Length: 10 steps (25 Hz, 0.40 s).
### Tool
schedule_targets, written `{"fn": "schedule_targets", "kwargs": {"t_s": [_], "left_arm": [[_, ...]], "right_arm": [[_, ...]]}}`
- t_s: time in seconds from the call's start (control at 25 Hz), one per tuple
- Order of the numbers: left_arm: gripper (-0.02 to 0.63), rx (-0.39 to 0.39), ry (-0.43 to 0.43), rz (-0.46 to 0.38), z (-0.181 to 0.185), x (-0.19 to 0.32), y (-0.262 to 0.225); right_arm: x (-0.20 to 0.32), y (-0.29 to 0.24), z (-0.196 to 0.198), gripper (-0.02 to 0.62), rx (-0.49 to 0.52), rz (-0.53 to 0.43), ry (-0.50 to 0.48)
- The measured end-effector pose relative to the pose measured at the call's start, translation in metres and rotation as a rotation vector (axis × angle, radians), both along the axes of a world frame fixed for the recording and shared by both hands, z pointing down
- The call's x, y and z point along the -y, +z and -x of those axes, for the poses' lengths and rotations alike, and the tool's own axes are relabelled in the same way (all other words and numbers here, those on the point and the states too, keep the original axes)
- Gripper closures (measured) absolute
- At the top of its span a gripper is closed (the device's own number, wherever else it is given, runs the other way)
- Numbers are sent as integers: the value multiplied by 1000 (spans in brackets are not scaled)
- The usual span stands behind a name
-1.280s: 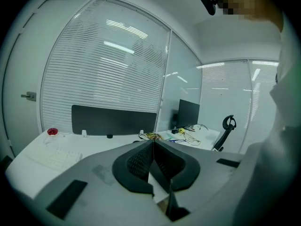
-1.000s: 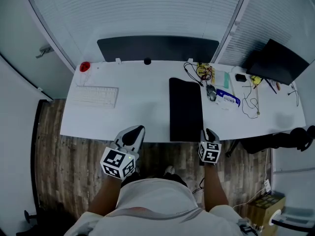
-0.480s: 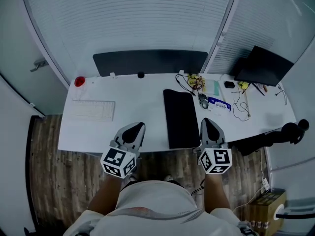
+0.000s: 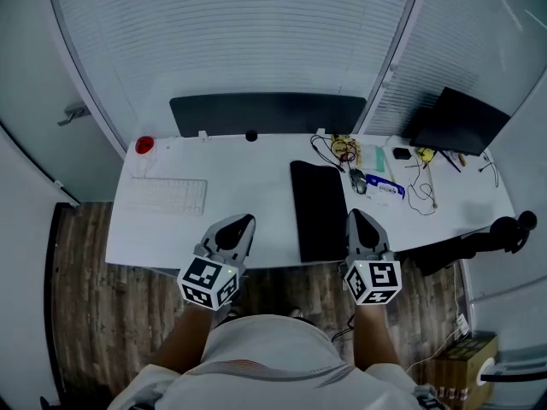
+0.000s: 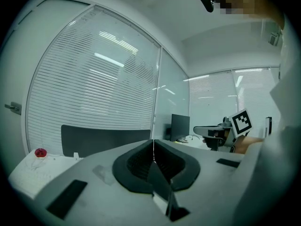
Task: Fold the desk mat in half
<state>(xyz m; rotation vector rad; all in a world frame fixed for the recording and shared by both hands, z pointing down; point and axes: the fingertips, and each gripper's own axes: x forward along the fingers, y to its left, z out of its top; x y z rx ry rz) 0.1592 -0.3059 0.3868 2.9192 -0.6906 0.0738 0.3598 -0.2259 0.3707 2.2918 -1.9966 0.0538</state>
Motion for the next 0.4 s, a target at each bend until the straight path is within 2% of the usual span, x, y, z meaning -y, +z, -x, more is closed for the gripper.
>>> {"fn": "schedule_targets", "kwargs": {"t_s": [0.4], "left_arm": [[591,7,-24,-2,16,-2,2]], "right_arm": [[3,4,13,543,7,5,-27]]}}
